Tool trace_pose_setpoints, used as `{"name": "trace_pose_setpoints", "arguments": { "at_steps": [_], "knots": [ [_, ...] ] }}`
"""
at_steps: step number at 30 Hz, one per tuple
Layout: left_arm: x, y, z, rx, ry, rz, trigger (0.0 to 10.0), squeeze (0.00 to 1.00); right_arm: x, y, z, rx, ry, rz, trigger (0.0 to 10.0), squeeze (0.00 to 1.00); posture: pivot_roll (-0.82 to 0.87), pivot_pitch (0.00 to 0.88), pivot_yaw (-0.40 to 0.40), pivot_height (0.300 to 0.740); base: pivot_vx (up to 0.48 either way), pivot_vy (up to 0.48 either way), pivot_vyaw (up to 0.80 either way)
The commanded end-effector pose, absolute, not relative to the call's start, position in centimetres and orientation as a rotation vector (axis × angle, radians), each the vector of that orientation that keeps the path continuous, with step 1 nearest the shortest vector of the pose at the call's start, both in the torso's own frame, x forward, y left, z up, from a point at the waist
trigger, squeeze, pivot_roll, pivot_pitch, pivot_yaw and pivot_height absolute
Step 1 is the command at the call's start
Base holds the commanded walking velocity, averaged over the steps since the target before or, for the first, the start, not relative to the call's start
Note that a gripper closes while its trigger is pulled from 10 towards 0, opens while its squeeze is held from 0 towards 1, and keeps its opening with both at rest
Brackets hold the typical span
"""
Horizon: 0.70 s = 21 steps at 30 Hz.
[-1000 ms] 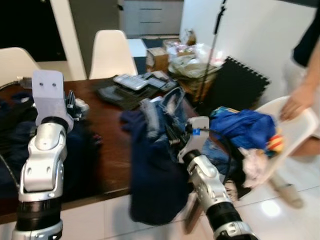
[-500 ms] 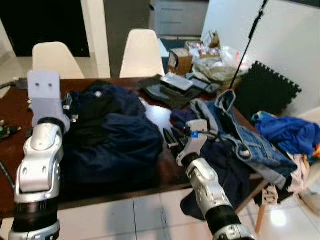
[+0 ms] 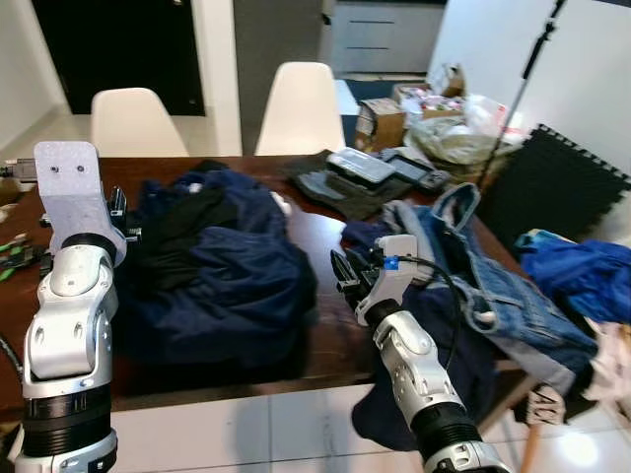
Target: Hang hanger
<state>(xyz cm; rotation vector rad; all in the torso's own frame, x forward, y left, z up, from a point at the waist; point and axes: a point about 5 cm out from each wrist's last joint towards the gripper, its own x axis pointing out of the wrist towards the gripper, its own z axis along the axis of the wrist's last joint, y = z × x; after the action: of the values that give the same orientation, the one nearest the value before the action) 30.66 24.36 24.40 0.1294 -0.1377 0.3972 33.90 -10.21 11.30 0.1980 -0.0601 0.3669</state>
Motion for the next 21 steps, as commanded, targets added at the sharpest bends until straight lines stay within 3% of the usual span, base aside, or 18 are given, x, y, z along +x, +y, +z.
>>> {"name": "trace_pose_setpoints", "arguments": {
  "at_steps": [1, 8, 13, 21],
  "knots": [
    [30.8, 24.6, 24.4, 0.108, -0.132, 0.399, 10.0, 0.00, 33.9, -10.2, 11.3, 0.199, -0.054, 0.364, 10.0, 0.00, 0.04, 0.000, -0.049, 0.740, 0.000, 0.000, 0.00],
    [30.9, 24.1, 24.4, 0.121, -0.119, 0.374, 10.0, 0.00, 34.0, -10.3, 11.3, 0.199, -0.055, 0.363, 10.0, 0.00, 0.04, 0.000, -0.049, 0.740, 0.000, 0.000, 0.00],
    [31.0, 24.0, 24.4, 0.125, -0.120, 0.379, 10.0, 0.00, 34.0, -10.3, 11.4, 0.196, -0.056, 0.361, 10.0, 0.00, 0.04, 0.000, -0.048, 0.740, 0.000, -0.480, 0.00],
    [30.6, 25.7, 24.8, 0.124, -0.129, 0.465, 10.0, 0.00, 34.0, -10.4, 11.4, 0.196, -0.056, 0.359, 10.0, 0.00, 0.04, 0.000, -0.052, 0.740, 0.000, 0.000, 0.00]
  ]
}}
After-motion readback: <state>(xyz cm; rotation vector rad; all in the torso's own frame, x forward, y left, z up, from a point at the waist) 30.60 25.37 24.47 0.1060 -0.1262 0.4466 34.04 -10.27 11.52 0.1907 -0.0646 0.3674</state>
